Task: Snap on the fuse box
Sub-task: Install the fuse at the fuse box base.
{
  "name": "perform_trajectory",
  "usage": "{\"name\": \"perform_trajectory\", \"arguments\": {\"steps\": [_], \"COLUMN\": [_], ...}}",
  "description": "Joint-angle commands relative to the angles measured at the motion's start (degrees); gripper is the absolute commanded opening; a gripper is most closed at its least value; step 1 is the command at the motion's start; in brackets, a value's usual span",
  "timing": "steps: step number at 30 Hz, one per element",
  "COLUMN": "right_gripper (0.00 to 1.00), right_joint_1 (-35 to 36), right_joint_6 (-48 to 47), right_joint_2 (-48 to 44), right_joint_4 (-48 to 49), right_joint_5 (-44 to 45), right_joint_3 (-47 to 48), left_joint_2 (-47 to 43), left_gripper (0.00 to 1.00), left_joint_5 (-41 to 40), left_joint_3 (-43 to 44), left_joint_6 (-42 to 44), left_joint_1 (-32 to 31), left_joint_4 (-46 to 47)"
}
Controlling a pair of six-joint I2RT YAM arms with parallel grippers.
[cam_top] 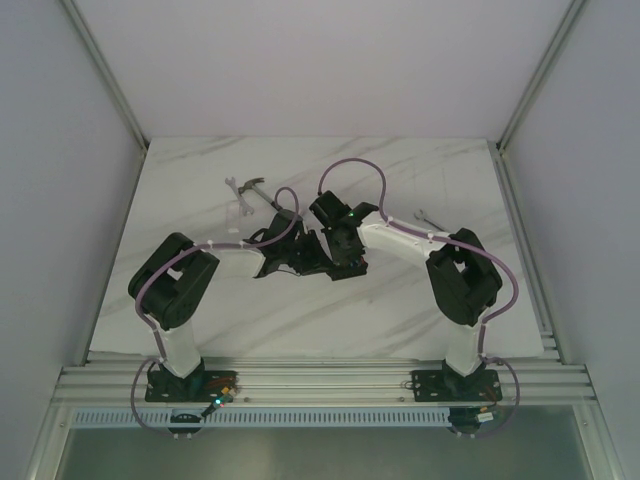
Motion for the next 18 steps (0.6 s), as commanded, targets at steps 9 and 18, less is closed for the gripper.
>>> {"name": "perform_trajectory", "arguments": {"steps": [9,18], "right_gripper": [0.00,0.00], "right_joint_1": [-0.59,-0.59], "right_joint_6": [-0.80,-1.23], "right_joint_2": [2.43,3.06], "right_joint_4": [-6.81,-7.05], "right_joint_5": [-1.06,-1.23], "right_joint_3": [-4.02,-4.67], "left_joint_2": [2.52,2.67], "left_gripper": [0.36,0.36], "left_joint_5": [-4.90,-5.09], "left_joint_3": [-0.35,-0.95], "left_joint_6": [2.23,1.86], "left_joint_1": [0.04,0.12], "left_joint_4": [-7.62,-7.62]}}
